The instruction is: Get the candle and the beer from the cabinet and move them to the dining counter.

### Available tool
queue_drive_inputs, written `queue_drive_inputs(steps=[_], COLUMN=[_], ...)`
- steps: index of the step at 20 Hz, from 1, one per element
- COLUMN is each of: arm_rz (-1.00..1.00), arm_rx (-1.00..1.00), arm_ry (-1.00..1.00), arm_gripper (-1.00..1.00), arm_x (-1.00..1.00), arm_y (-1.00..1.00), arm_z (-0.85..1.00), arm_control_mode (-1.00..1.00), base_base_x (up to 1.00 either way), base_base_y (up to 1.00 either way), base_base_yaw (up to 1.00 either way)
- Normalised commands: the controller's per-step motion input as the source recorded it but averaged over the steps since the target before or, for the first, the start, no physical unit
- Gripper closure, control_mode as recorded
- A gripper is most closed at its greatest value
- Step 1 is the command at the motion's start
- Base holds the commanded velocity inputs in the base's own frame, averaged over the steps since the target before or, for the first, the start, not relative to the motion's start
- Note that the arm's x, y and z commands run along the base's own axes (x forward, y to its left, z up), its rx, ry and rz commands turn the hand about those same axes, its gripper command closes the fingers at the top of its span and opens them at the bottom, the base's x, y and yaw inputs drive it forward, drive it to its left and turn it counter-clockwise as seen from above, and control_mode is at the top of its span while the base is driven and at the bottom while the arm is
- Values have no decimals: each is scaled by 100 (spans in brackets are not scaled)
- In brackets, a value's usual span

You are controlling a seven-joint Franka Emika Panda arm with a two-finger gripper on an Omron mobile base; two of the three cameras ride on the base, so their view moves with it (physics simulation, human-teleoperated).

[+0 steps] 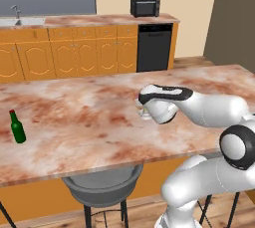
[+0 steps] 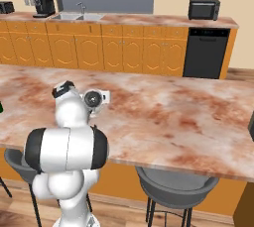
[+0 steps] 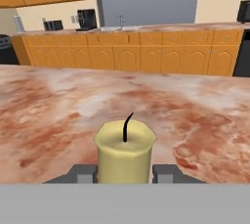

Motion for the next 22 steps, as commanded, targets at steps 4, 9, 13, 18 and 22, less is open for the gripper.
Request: queue_drive_inputs(steps=[4,9,13,18,22], arm_rz=[4,3,2,1,0], arm_rx=[0,0,0,0,0], arm_ry=[-3,-8,-12,-13,-3], arm_gripper=[100,100,100,100,100], arm_x=[29,25,20,8,4], arm_y=[0,0,0,0,0], arm_z=[-41,-42,-39,-36,-38], arm_control_mode=[-100,-100,-100,-100,-100], base_base_x=[0,0,0,0,0], base_base_y=[0,0,0,0,0], base_base_yaw=[0,0,0,0,0])
